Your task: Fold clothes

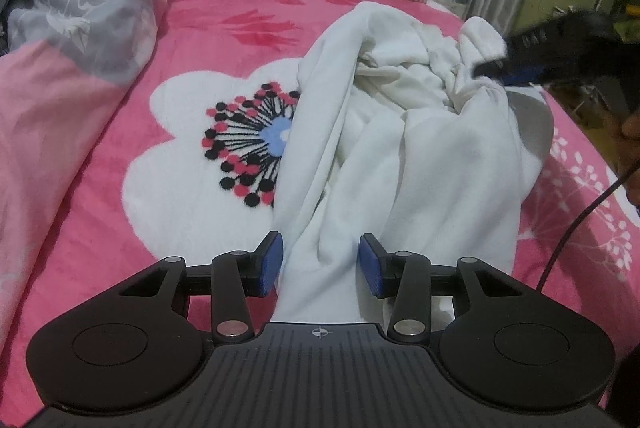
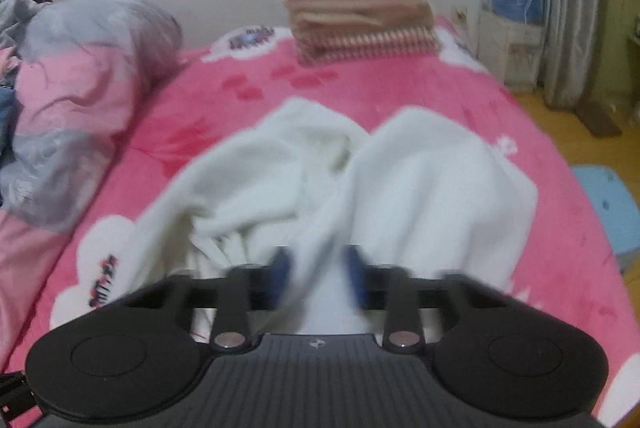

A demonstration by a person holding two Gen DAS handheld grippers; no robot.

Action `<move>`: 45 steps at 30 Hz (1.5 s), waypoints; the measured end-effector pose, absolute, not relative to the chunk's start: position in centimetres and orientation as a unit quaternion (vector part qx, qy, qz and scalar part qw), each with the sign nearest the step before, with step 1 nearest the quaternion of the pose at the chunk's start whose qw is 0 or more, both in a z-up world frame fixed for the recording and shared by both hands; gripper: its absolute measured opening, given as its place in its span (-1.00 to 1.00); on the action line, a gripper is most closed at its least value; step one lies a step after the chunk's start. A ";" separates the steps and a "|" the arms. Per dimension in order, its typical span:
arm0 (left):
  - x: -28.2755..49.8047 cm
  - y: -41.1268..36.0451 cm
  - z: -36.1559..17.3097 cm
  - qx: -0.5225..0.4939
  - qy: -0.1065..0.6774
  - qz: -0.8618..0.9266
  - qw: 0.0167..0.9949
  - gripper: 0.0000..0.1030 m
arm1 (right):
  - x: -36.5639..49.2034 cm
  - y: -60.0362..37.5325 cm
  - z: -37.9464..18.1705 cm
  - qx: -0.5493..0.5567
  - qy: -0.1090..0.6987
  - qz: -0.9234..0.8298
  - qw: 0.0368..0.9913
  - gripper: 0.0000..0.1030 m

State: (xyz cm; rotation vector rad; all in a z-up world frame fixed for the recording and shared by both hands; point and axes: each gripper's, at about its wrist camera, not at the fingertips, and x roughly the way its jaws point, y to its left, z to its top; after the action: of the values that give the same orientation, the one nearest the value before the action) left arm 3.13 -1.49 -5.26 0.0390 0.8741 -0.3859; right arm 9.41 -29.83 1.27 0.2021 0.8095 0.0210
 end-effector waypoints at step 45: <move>5.5 -5.0 -2.2 0.085 0.341 -0.186 0.918 0.05 | 9.9 -33.6 2.6 0.197 0.421 0.023 0.885 0.51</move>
State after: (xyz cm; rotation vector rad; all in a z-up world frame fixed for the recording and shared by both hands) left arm 5.52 -5.03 -2.24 0.1752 0.7009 -0.3834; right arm 9.87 -33.58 2.63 0.4088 0.8751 0.0484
